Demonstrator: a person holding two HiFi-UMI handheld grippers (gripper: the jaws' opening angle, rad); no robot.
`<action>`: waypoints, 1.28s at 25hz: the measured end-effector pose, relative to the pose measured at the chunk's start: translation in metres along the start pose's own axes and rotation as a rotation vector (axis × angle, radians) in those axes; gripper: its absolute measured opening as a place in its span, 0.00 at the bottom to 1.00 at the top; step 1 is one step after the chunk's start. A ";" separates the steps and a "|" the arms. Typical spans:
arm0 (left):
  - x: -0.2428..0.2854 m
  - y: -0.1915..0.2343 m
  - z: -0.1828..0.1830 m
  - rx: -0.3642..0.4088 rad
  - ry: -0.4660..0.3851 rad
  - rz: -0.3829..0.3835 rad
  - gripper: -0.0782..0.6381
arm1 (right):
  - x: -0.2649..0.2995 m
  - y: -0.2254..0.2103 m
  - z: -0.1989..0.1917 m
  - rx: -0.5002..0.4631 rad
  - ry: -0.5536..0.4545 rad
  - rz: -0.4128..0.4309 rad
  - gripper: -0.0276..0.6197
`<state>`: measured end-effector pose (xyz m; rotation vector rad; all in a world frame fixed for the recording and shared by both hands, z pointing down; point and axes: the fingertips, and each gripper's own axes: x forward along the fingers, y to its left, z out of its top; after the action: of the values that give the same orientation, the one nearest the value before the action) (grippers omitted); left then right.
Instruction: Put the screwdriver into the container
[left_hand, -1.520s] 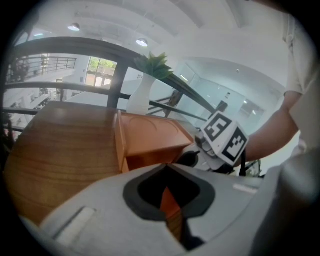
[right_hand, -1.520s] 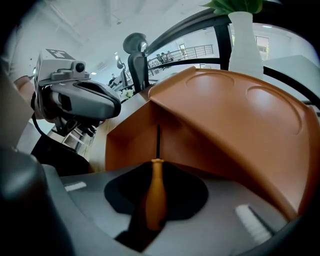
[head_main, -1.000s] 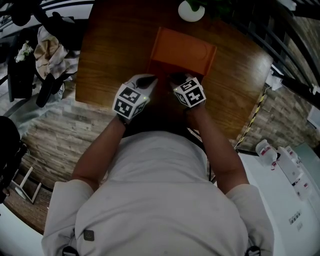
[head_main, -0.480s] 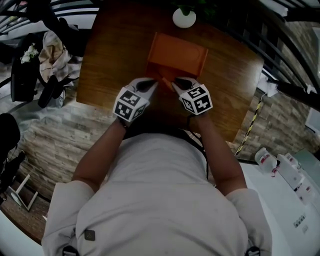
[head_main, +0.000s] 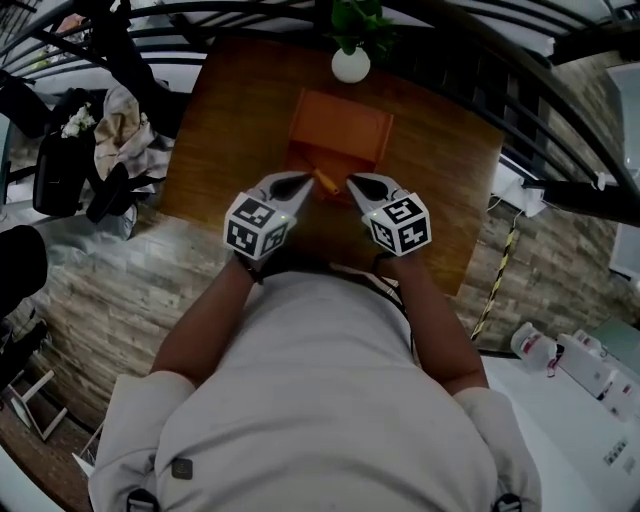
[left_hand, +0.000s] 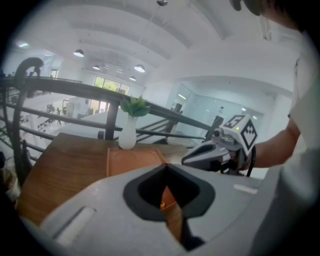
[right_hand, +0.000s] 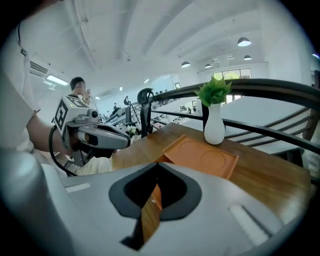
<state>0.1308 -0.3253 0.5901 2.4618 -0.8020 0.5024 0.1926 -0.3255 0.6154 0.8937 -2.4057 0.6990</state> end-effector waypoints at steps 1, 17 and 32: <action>-0.005 -0.006 0.009 0.002 -0.022 0.006 0.11 | -0.009 0.003 0.004 0.002 -0.016 0.000 0.05; -0.041 -0.061 0.062 0.080 -0.164 0.058 0.11 | -0.097 0.029 0.044 -0.053 -0.176 -0.018 0.05; -0.105 -0.104 0.089 0.096 -0.269 -0.011 0.11 | -0.155 0.078 0.067 -0.098 -0.298 -0.031 0.05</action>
<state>0.1324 -0.2562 0.4319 2.6581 -0.8859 0.2111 0.2257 -0.2445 0.4508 1.0547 -2.6517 0.4574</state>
